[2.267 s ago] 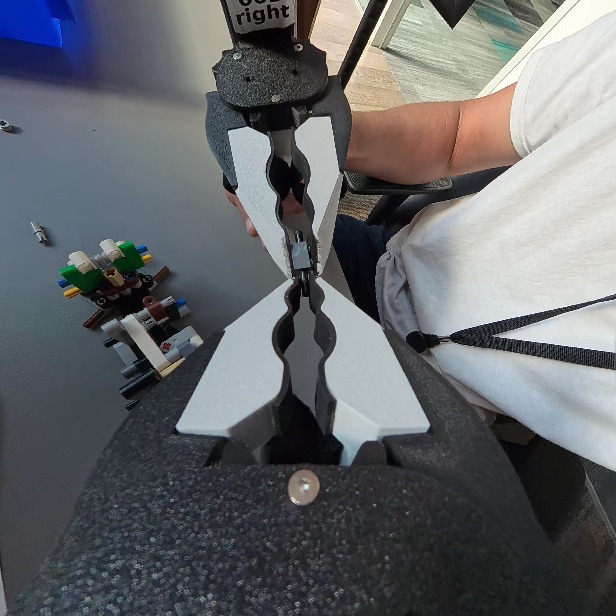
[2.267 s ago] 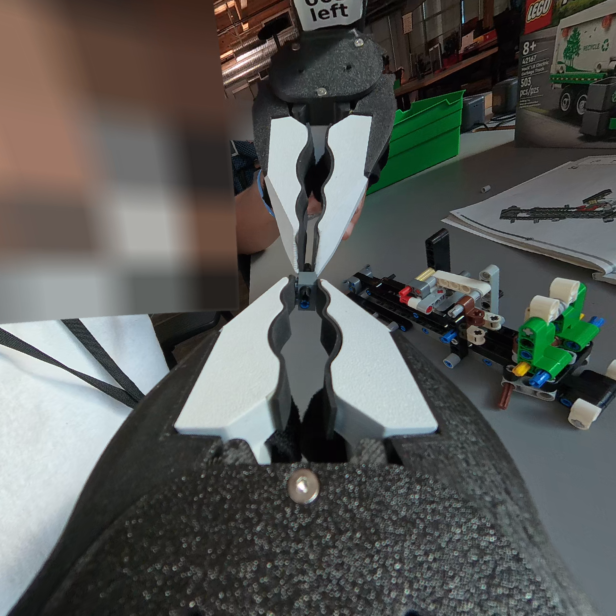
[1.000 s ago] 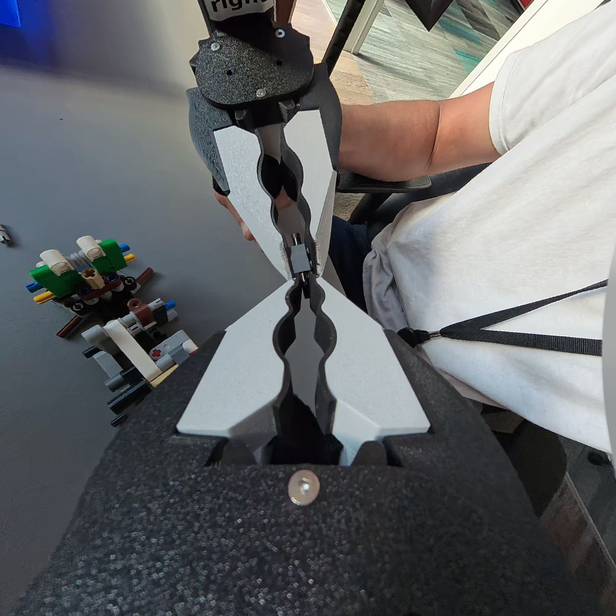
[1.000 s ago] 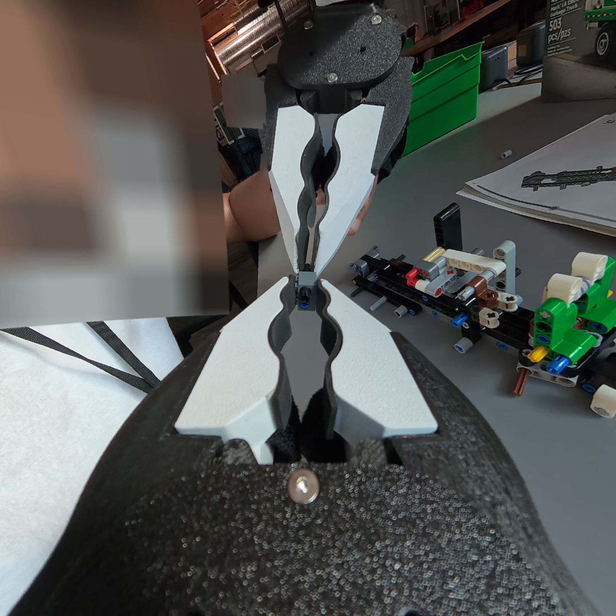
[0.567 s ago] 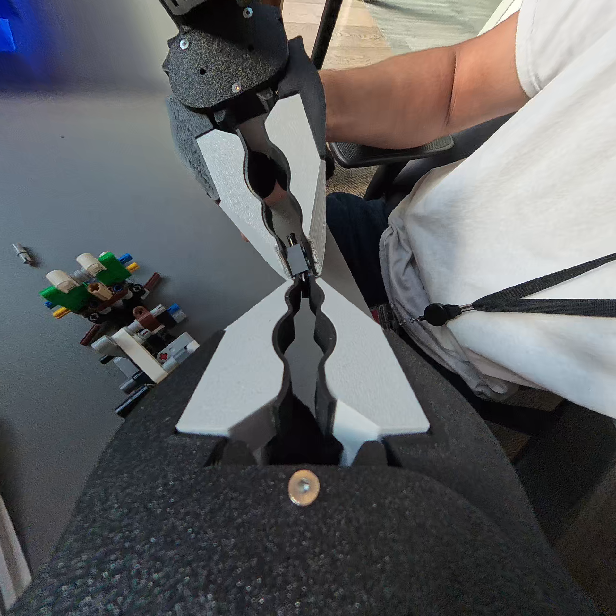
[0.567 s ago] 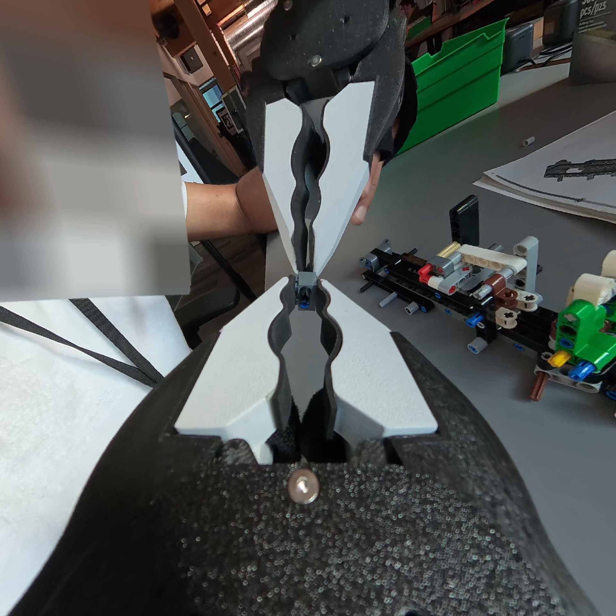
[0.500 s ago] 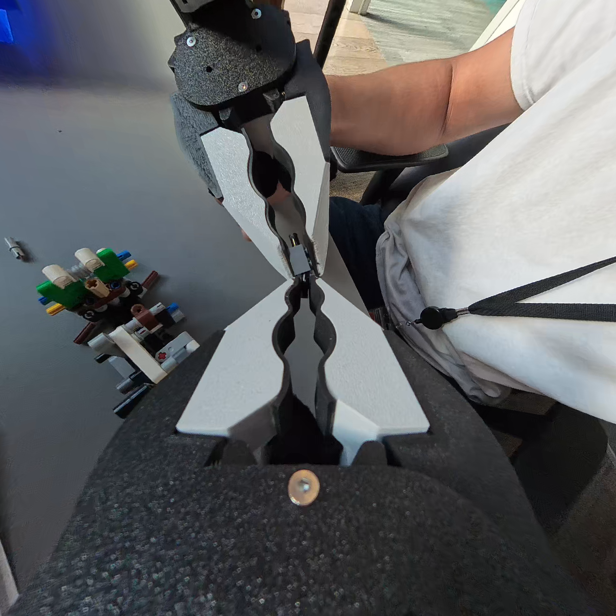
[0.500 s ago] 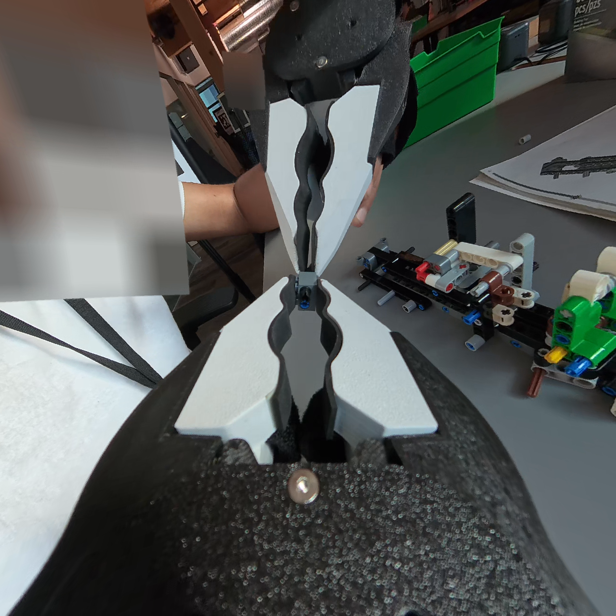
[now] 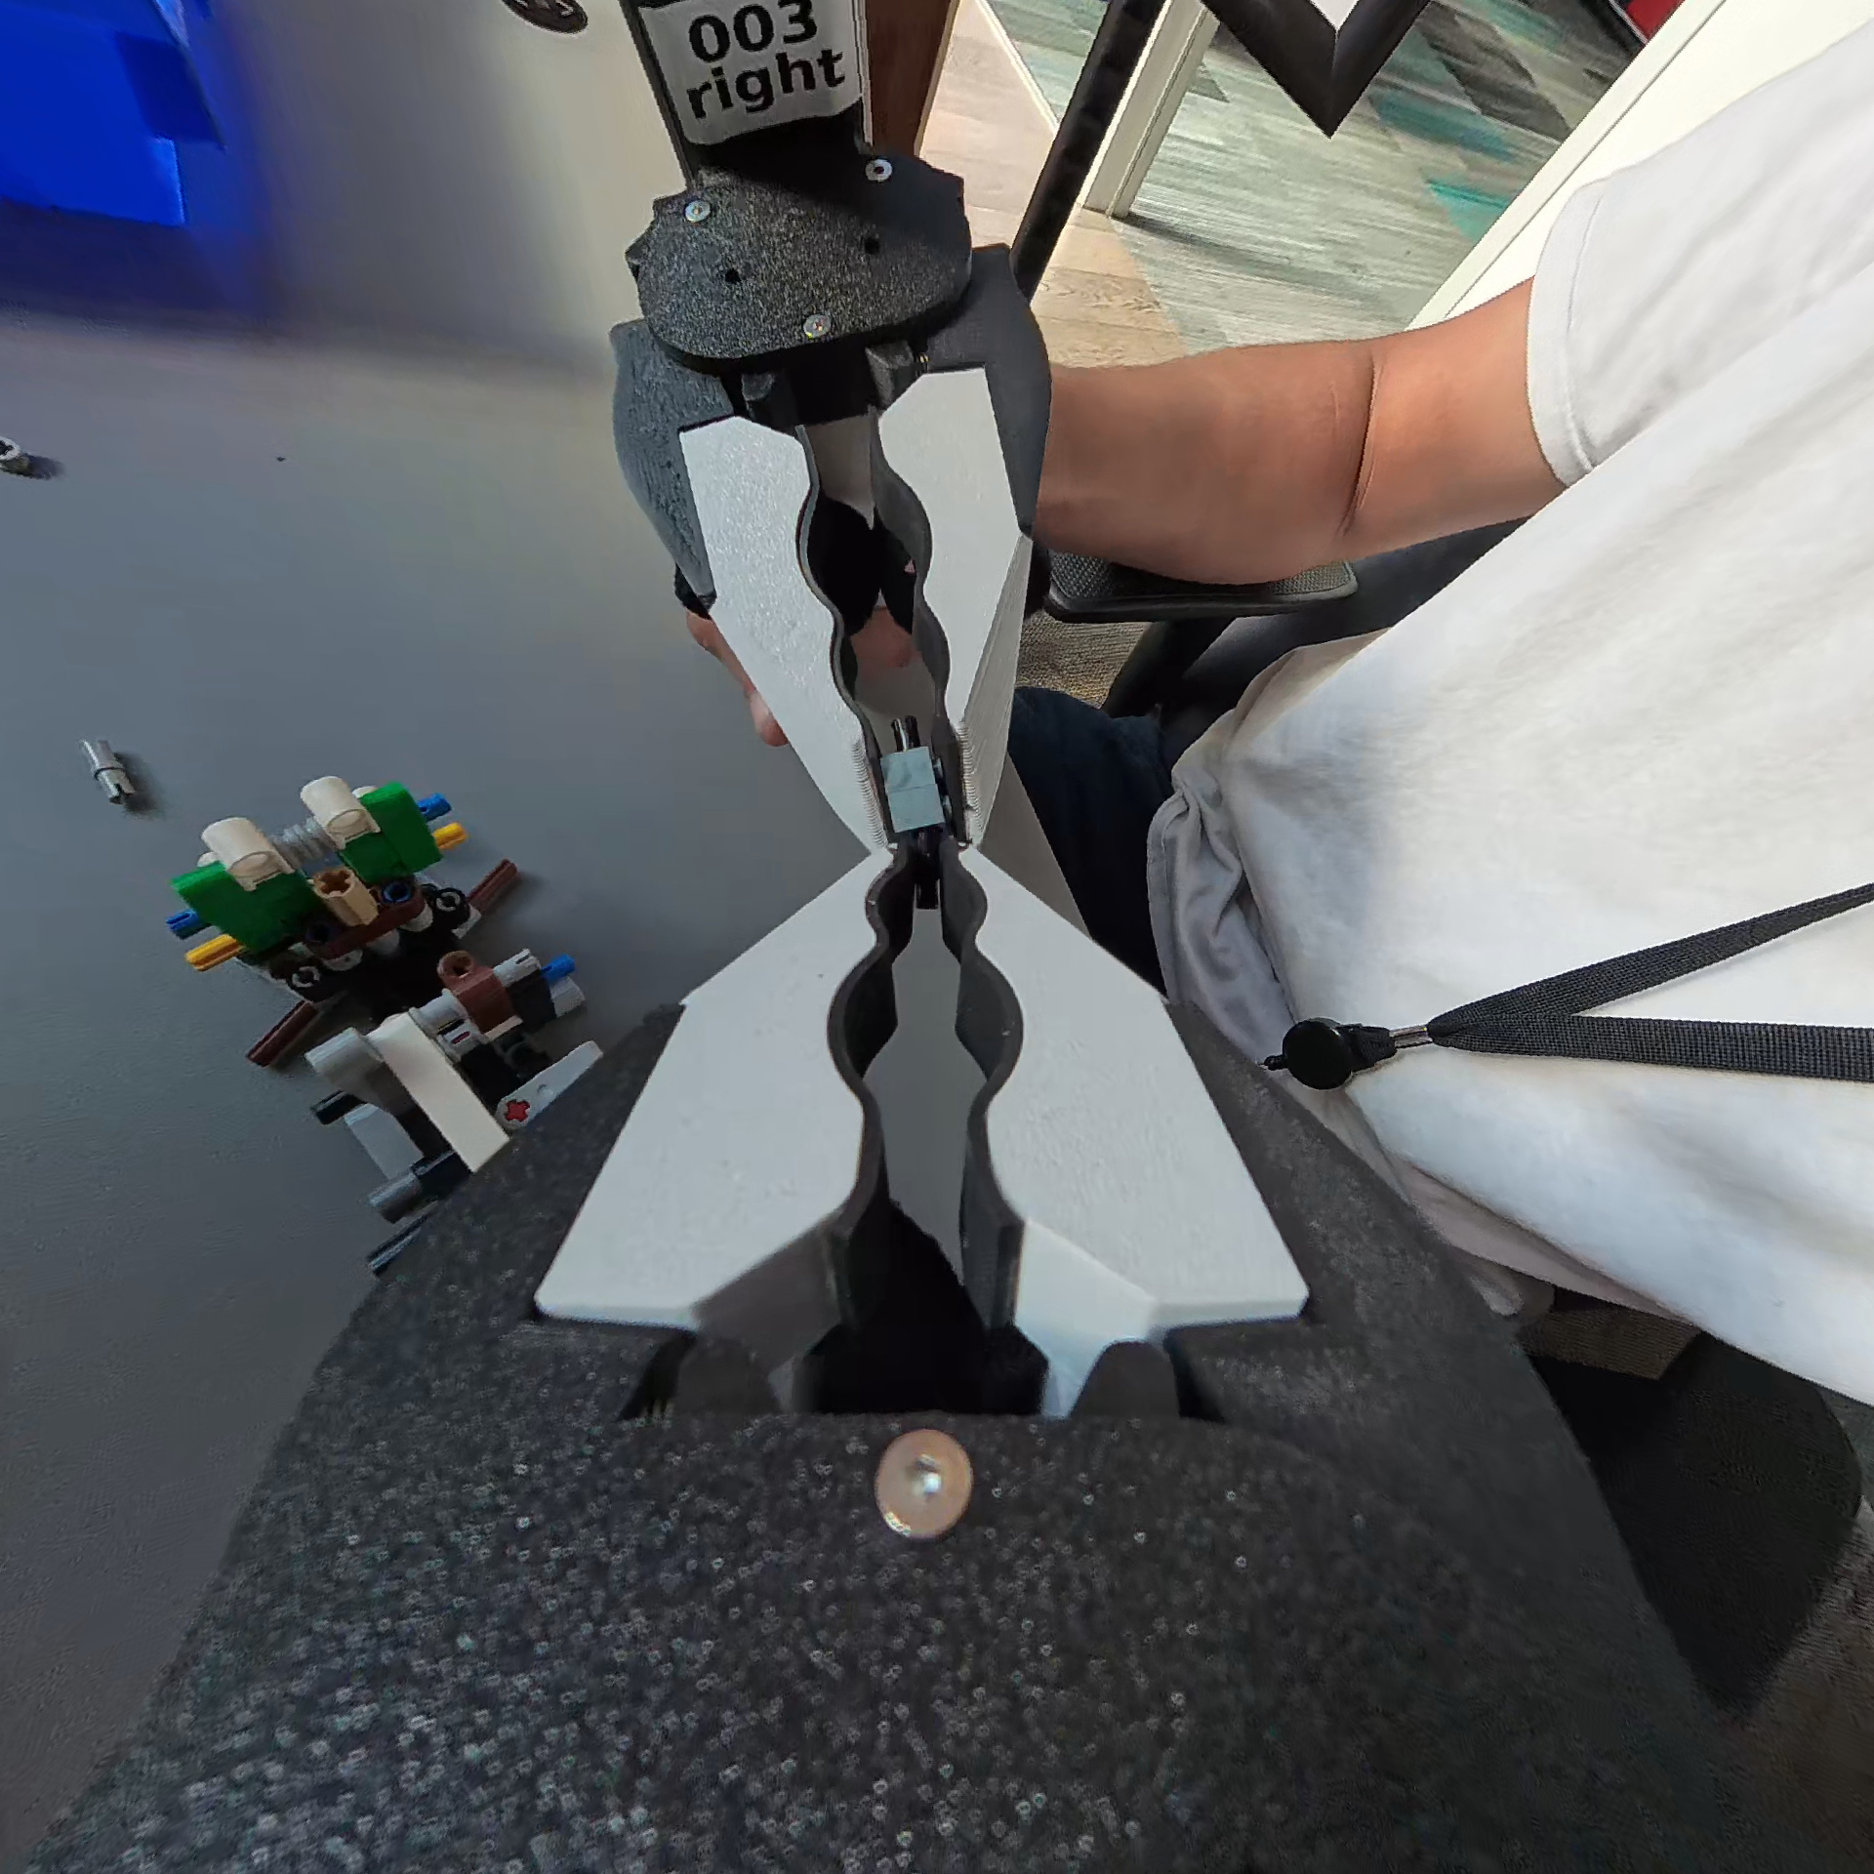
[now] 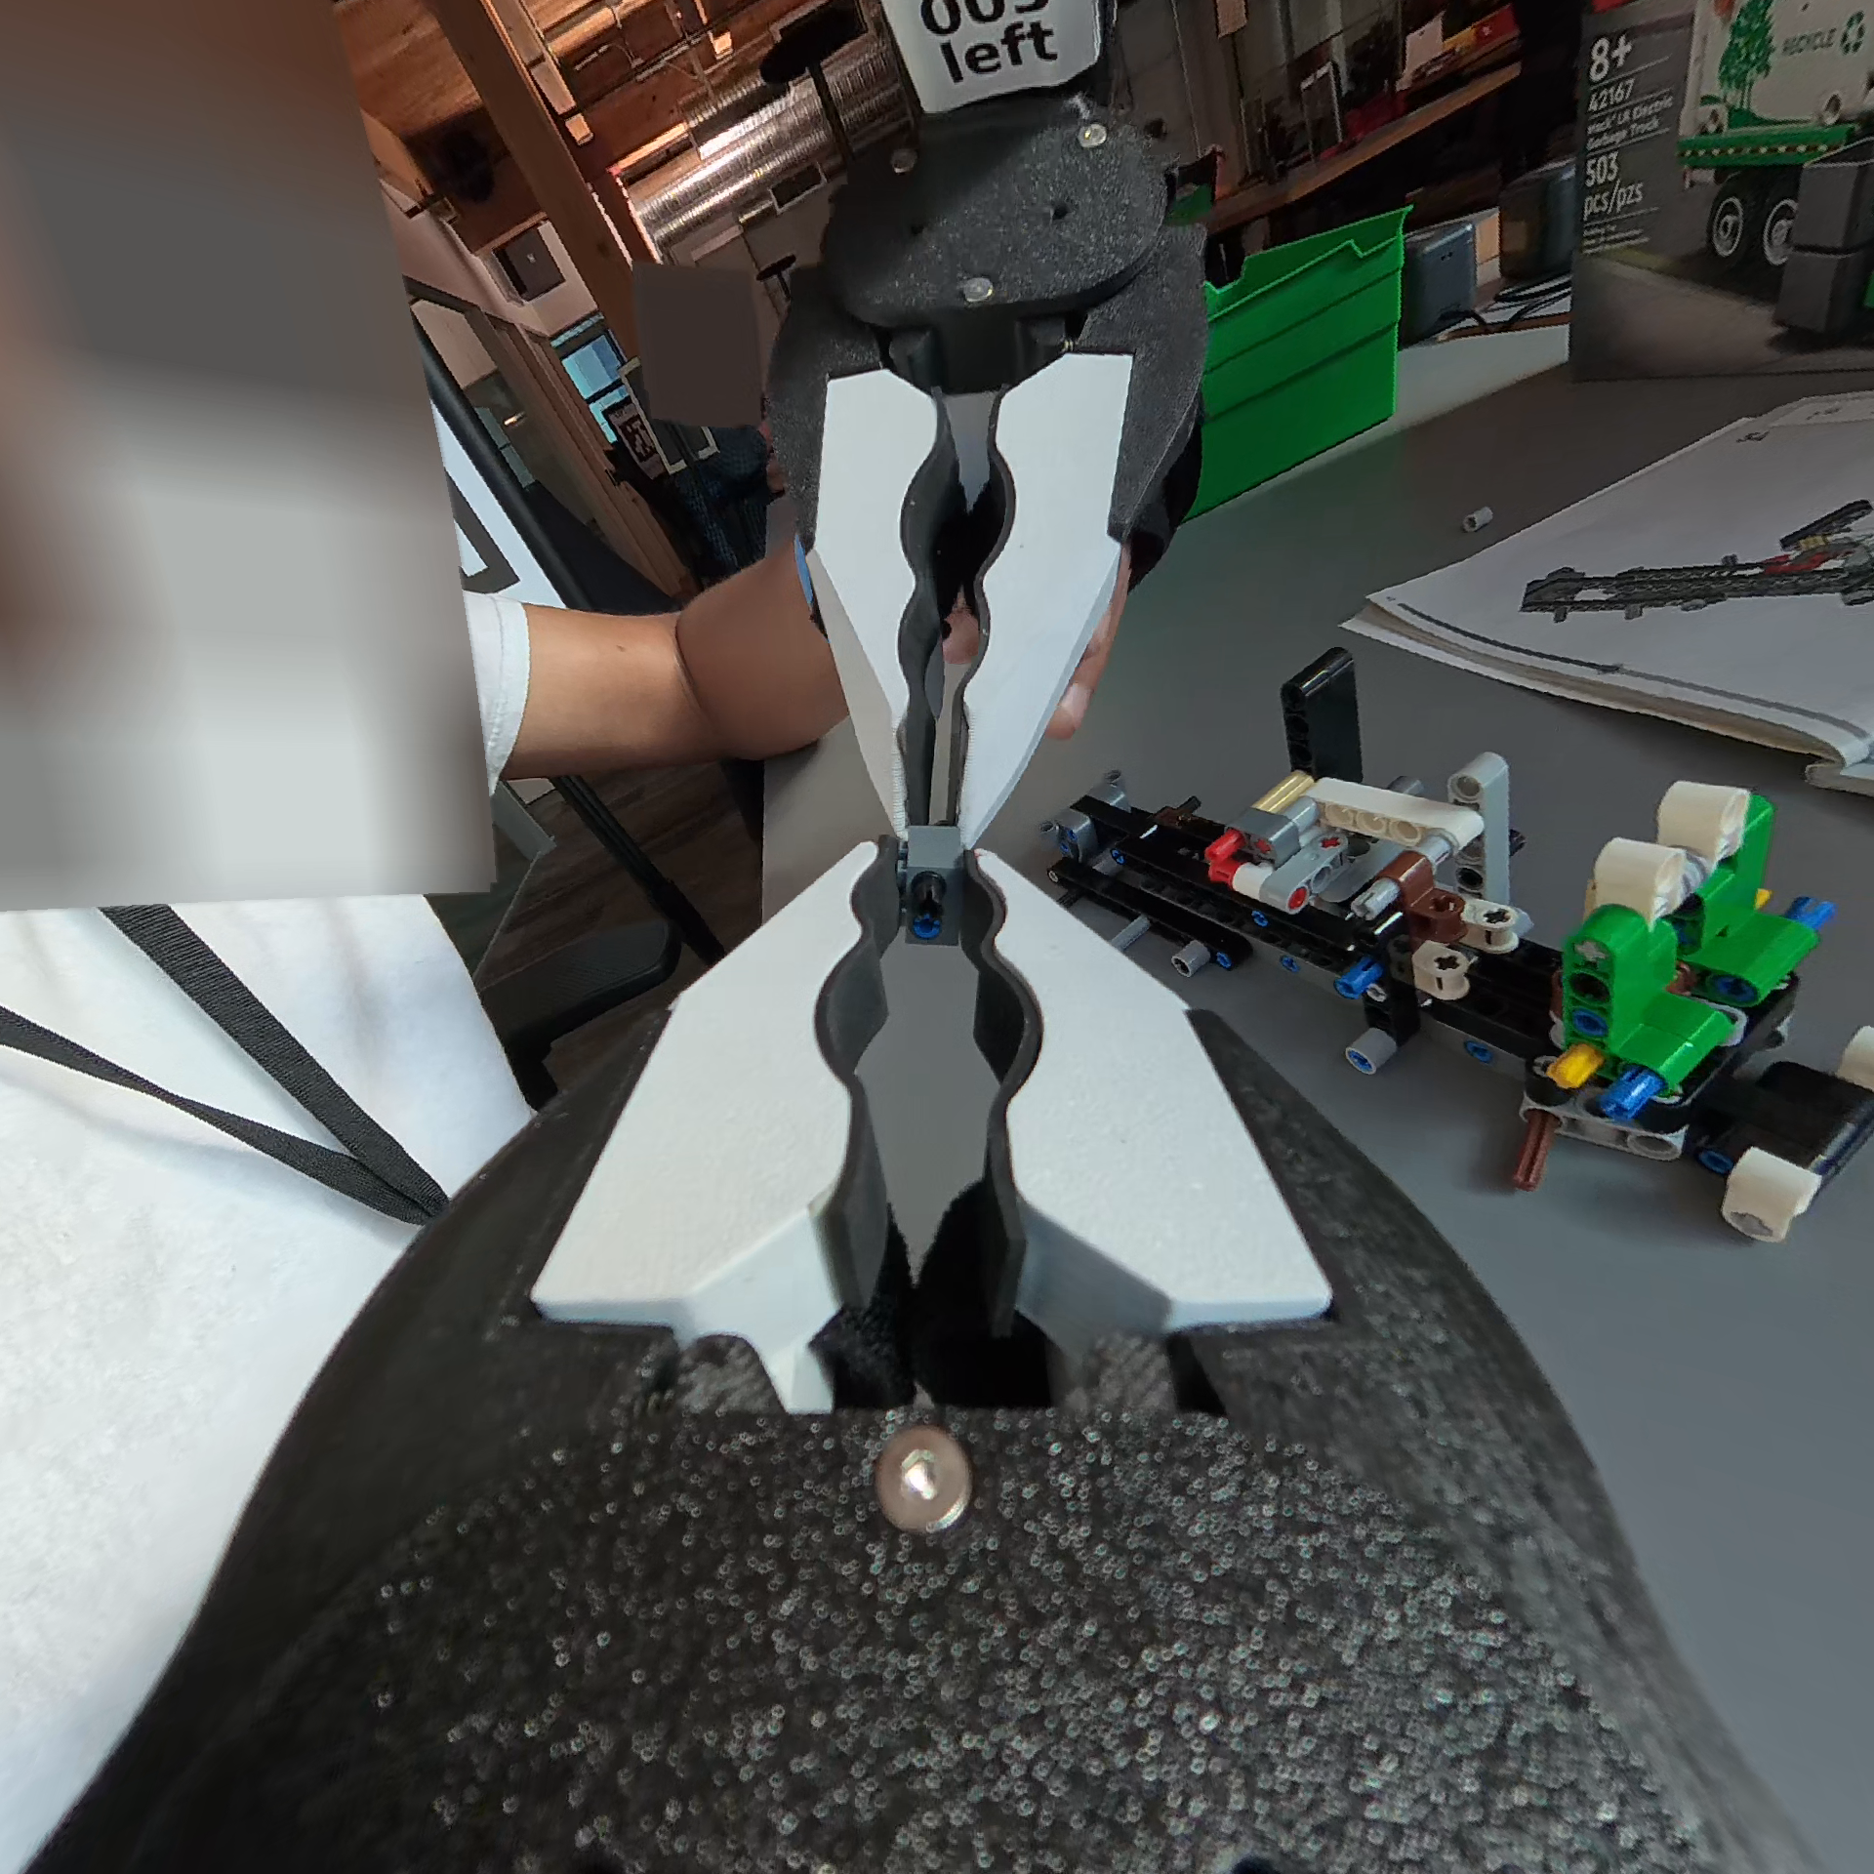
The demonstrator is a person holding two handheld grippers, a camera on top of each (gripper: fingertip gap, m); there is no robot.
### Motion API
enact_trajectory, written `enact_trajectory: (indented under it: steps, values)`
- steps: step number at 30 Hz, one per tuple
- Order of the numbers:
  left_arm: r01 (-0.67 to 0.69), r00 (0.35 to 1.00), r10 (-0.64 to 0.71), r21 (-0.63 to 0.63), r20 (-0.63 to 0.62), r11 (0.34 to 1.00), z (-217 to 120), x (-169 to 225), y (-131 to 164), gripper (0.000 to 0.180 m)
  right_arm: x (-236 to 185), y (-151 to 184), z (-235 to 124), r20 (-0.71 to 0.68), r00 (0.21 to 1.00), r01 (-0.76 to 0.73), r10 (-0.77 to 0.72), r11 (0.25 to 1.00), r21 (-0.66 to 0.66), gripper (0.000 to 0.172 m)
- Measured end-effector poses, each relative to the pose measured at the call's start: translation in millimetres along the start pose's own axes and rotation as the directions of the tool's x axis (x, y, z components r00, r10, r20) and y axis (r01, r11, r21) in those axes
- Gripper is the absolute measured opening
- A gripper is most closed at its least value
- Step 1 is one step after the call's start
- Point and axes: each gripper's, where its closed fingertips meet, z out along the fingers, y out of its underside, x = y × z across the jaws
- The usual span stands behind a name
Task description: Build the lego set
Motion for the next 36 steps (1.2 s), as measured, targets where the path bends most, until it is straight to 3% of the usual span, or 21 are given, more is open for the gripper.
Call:
enact_trajectory:
  steps: [7,10,15,19,26,31,36]
  values:
    - [-0.079,0.995,0.078,0.022,0.062,0.997,-6,-3,-5,0.012,0,-6,-5,0.009,1.000,0.002,-0.002,0.999,0.045,0.010]
    - [-0.089,0.994,0.087,0.033,0.063,0.996,-11,-2,-6,0.000,1,-7,-5,0.004,1.000,0.001,-0.001,0.999,0.051,0.010]
    - [-0.089,0.991,0.088,0.004,0.103,0.996,-23,-2,-2,0.002,9,-14,-12,-0.047,0.999,0.011,-0.006,0.995,0.097,0.010]
    - [-0.051,0.964,0.083,-0.130,0.251,0.990,-23,3,36,0.019,18,-16,-14,-0.174,0.984,0.058,-0.038,0.992,0.111,0.009]
    - [-0.020,0.824,0.118,-0.181,0.555,0.983,-12,5,90,0.018,19,-17,-14,-0.141,0.990,0.030,-0.012,0.992,0.123,0.010]
    - [0.156,0.724,-0.165,0.073,0.670,0.985,-6,-1,90,0.020,16,-19,-16,-0.135,0.991,0.038,-0.019,0.989,0.140,0.010]
    - [0.165,0.612,-0.197,0.120,0.766,0.979,-2,-5,90,0.018,14,-20,-18,-0.122,0.992,0.035,-0.016,0.988,0.154,0.010]
